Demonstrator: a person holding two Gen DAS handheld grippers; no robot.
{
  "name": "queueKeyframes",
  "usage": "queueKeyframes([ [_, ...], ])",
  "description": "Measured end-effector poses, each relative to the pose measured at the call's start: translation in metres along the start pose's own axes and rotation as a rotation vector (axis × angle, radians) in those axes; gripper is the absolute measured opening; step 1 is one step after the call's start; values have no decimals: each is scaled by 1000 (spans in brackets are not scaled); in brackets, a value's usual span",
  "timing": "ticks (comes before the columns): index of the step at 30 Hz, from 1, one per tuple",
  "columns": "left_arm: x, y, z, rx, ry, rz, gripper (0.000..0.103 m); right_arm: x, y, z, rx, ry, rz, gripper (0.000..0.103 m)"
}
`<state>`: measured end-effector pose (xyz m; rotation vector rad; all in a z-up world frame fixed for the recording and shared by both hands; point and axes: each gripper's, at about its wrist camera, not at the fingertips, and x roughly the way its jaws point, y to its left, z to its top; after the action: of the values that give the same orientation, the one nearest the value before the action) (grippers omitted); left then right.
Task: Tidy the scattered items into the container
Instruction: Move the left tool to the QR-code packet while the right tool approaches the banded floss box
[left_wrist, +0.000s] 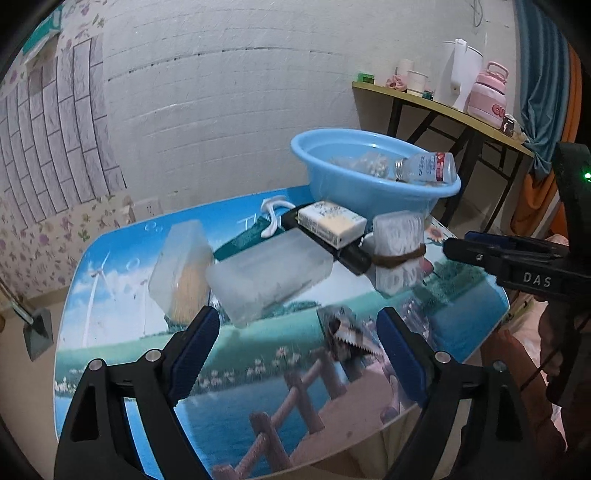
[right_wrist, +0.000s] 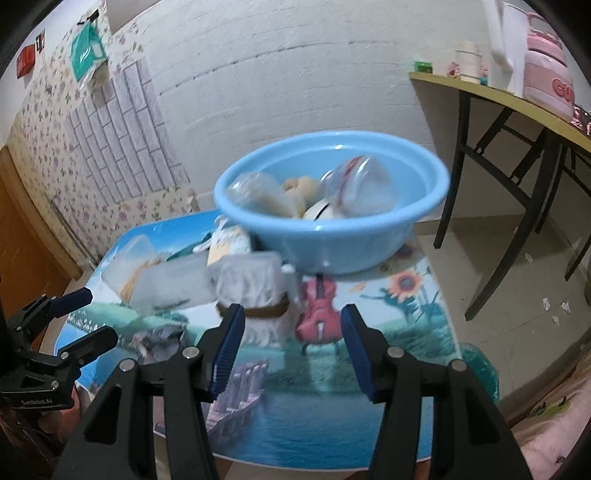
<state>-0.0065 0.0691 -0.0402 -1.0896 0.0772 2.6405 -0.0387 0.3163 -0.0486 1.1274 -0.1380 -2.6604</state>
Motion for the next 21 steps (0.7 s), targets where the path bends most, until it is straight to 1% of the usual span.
queueKeyframes([
  [2, 3, -2, -3, -2, 15, -19, 87, 3, 5, -2, -12, 17, 2, 59],
  [4, 7, -5, -5, 2, 26, -34, 87, 6, 9, -5, -21, 25, 14, 62],
  [6, 12, -9, -7, 10, 39, -46, 87, 8, 13, -6, -26, 38, 28, 63],
  [11, 24, -15, -12, 15, 72, -59, 87, 13, 16, -9, -39, 58, 22, 66],
  [13, 30, -18, -14, 23, 83, -56, 87, 15, 15, -9, -32, 63, 26, 67],
  [18, 41, -23, -15, 47, 95, -16, 87, 21, 14, -9, -20, 70, 22, 67],
  [21, 49, -25, -16, 51, 112, -16, 87, 26, 16, -9, -16, 85, 28, 67],
])
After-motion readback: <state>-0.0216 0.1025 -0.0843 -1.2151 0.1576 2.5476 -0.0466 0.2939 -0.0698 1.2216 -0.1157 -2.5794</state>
